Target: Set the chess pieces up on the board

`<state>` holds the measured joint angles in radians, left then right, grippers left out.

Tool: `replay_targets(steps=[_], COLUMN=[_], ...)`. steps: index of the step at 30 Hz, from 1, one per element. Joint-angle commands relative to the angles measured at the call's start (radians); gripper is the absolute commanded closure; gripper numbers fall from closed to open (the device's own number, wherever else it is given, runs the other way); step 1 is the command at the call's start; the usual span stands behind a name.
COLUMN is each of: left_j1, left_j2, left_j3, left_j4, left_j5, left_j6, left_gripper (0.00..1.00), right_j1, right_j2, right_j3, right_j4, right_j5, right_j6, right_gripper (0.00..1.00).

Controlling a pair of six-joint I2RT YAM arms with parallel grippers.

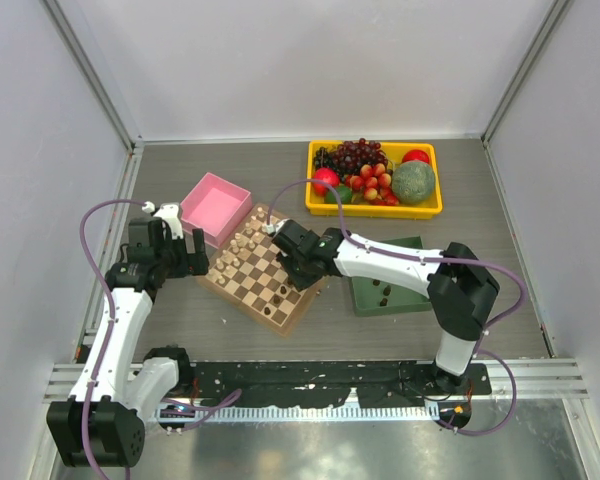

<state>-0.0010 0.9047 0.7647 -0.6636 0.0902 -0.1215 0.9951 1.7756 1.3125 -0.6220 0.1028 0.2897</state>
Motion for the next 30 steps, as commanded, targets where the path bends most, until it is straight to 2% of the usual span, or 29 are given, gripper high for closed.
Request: replay_targets(steps=[1, 16, 30], left_j1=[-0.004, -0.004, -0.004], left_j2=[-0.02, -0.015, -0.016], left_j3=[0.038, 0.039, 0.039], left_j4=[0.009, 0.009, 0.01], left_j5=[0.0, 0.002, 0.003], left_j6=[0.016, 0.016, 0.016], left_gripper=[0.01, 0.01, 0.01], right_j1=[0.005, 0.005, 0.005], right_j2=[0.001, 0.004, 0.007], right_j3=[0.044, 0.044, 0.059], right_j4=[-0.001, -0.013, 0.001], right_j5=[0.021, 0.02, 0.006], right_j6=[-0.012, -0.021, -0.024], right_gripper=[0.76, 0.76, 0.65])
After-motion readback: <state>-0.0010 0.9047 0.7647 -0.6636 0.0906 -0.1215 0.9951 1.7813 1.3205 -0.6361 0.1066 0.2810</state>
